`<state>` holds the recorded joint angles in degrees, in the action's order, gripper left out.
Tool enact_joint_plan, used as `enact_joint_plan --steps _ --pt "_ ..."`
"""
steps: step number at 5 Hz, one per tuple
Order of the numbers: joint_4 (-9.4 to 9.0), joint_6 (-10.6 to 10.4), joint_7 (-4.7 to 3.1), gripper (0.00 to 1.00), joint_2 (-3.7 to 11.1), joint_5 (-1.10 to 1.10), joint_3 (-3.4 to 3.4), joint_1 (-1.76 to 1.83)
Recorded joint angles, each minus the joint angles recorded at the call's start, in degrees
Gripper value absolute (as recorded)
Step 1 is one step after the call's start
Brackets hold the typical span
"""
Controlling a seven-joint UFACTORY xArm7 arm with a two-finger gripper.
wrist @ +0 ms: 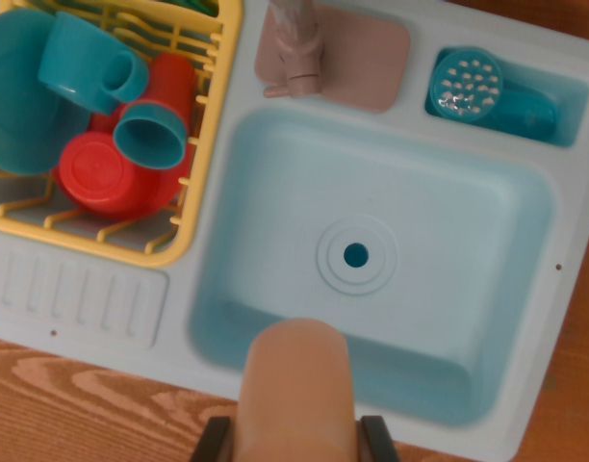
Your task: Pick detergent from the sink
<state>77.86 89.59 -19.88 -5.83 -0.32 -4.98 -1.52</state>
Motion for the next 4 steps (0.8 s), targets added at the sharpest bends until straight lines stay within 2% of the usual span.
enact_joint_plan --steps 4 --pt "1.07 1.46 0.04 1.0 -0.39 -0.04 0.01 0.01"
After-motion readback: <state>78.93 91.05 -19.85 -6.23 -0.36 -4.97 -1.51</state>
